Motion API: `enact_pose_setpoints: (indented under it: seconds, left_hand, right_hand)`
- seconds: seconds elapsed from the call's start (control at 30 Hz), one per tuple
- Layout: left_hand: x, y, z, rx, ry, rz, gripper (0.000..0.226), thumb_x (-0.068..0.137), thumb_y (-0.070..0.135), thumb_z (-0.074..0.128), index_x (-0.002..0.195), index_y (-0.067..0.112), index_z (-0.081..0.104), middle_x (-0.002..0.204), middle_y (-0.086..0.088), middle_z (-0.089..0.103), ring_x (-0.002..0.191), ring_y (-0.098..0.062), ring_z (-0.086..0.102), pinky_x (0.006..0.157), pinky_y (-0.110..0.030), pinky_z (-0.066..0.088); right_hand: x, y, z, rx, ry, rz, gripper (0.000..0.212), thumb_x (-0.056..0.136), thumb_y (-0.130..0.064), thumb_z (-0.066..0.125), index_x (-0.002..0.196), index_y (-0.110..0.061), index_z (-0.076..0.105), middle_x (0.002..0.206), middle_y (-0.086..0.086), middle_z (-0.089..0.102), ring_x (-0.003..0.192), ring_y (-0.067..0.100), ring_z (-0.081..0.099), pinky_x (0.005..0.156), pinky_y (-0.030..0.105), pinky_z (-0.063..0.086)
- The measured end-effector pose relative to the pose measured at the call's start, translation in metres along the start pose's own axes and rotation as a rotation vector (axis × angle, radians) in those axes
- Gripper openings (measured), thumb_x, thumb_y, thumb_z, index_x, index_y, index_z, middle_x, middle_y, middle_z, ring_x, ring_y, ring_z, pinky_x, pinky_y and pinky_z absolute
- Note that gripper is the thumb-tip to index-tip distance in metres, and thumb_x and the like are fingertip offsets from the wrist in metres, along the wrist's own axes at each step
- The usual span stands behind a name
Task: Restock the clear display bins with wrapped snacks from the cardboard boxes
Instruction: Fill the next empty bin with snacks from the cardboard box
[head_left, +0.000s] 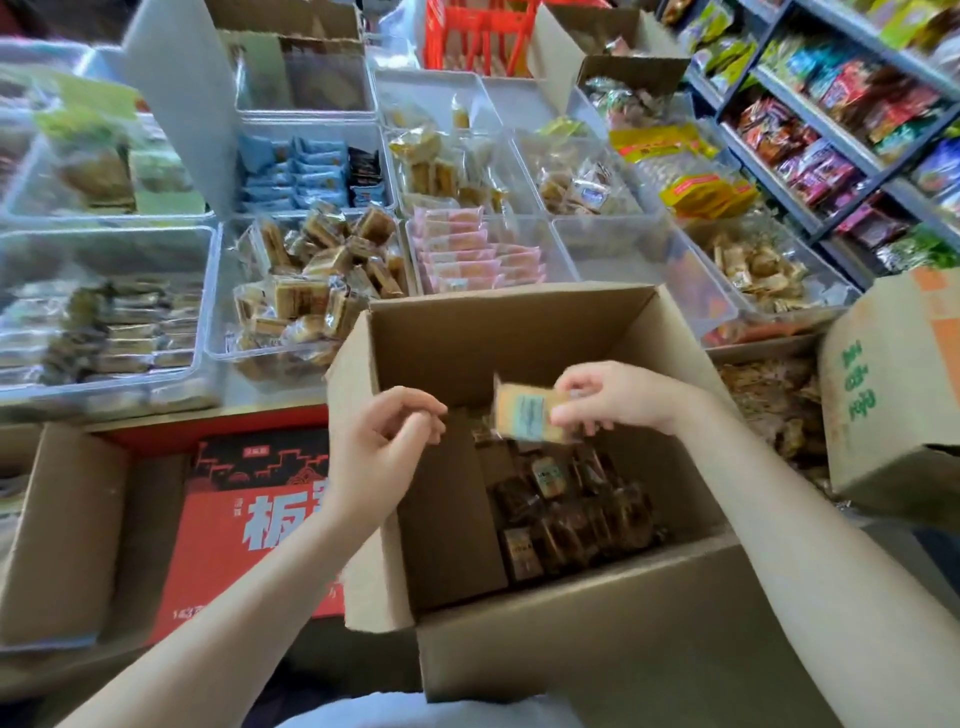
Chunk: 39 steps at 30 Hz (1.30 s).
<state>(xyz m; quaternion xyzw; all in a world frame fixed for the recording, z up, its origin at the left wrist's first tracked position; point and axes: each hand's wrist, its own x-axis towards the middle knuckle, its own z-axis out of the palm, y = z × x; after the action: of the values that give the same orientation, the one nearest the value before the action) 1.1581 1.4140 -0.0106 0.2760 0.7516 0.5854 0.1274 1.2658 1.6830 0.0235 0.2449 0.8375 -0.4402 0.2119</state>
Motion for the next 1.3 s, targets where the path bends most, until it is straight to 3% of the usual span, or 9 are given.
enact_pose_setpoints:
  seconds: [0.1,0.23,0.33,0.53,0.73,0.83,0.93,1.1,1.3]
  left_hand:
    - [0.018,0.01,-0.035,-0.262,0.05,-0.148,0.027,0.098,0.001,0.052,0.09,0.014,0.074,0.076,-0.007,0.073,0.07,-0.024,0.07,0.068,-0.032,0.056]
    - [0.046,0.014,-0.101,-0.426,-0.083,-0.214,0.016,0.101,0.019,0.059,0.113,0.013,0.068,0.095,-0.008,0.074,0.085,-0.028,0.071,0.073,-0.036,0.056]
    - [0.065,0.003,-0.156,-0.444,-0.123,-0.199,0.042,0.085,0.041,0.074,0.119,0.018,0.066,0.104,-0.008,0.075,0.095,-0.026,0.072,0.074,-0.033,0.058]
    - [0.097,-0.055,-0.27,-0.384,-0.011,-0.2,0.024,0.09,0.011,0.072,0.114,0.016,0.067,0.093,-0.001,0.077,0.079,-0.008,0.071,0.063,-0.017,0.052]
    - [0.134,-0.156,-0.37,-0.108,0.074,-0.346,0.031,0.088,0.047,0.069,0.114,0.029,0.068,0.102,0.004,0.076,0.096,-0.018,0.072,0.085,-0.044,0.058]
    - [0.152,-0.216,-0.413,0.408,0.107,-0.342,0.04,0.094,0.044,0.06,0.125,0.02,0.065,0.118,-0.001,0.068,0.109,-0.021,0.064,0.087,-0.033,0.047]
    - [0.163,-0.267,-0.441,0.794,0.077,-0.289,0.069,0.086,0.056,0.042,0.138,0.013,0.057,0.146,-0.012,0.053,0.136,-0.031,0.048,0.107,-0.044,0.039]
    - [0.16,-0.31,-0.445,0.957,0.001,-0.307,0.079,0.09,0.059,0.018,0.157,0.019,0.03,0.167,-0.006,0.015,0.156,-0.023,0.004,0.124,-0.049,0.016]
    - [0.16,-0.319,-0.441,0.991,0.037,-0.305,0.071,0.092,0.054,0.04,0.154,0.019,0.04,0.166,-0.006,0.022,0.156,-0.022,0.01,0.12,-0.052,0.025]
  right_hand:
    - [-0.008,-0.07,0.017,0.395,-0.036,-0.251,0.033,0.095,-0.02,0.065,0.123,-0.004,0.058,0.106,0.015,0.072,0.085,0.027,0.064,0.07,0.031,0.05]
    - [0.009,-0.154,0.056,0.448,-0.064,-0.356,0.036,0.093,-0.019,0.064,0.128,-0.011,0.058,0.112,0.015,0.071,0.096,0.032,0.068,0.085,0.04,0.053]
    - [0.042,-0.211,0.092,0.411,-0.074,-0.362,0.033,0.095,-0.016,0.065,0.127,-0.013,0.061,0.111,0.01,0.072,0.097,0.034,0.069,0.087,0.043,0.054]
    - [0.126,-0.309,0.162,0.368,-0.025,-0.338,0.03,0.095,-0.018,0.067,0.125,-0.015,0.063,0.108,0.001,0.074,0.095,0.017,0.071,0.08,0.027,0.058]
    - [0.222,-0.375,0.218,0.147,0.149,-0.301,0.025,0.088,-0.039,0.074,0.107,-0.025,0.068,0.093,-0.004,0.074,0.082,0.009,0.067,0.074,0.029,0.05]
    - [0.269,-0.402,0.229,-0.022,0.212,-0.298,0.019,0.088,-0.038,0.073,0.103,-0.03,0.066,0.091,-0.013,0.068,0.083,0.003,0.062,0.075,0.022,0.045]
    - [0.322,-0.429,0.235,-0.2,0.297,-0.327,0.022,0.09,-0.034,0.069,0.109,-0.024,0.066,0.099,-0.006,0.066,0.091,0.013,0.061,0.078,0.026,0.046]
    - [0.422,-0.462,0.251,-0.541,0.394,-0.389,0.028,0.094,-0.029,0.062,0.12,-0.02,0.063,0.112,0.001,0.062,0.108,0.02,0.053,0.087,0.034,0.045]
    - [0.52,-0.477,0.297,-0.761,0.328,-0.369,0.034,0.098,-0.028,0.057,0.131,-0.02,0.057,0.125,0.003,0.062,0.121,0.026,0.046,0.096,0.04,0.042]
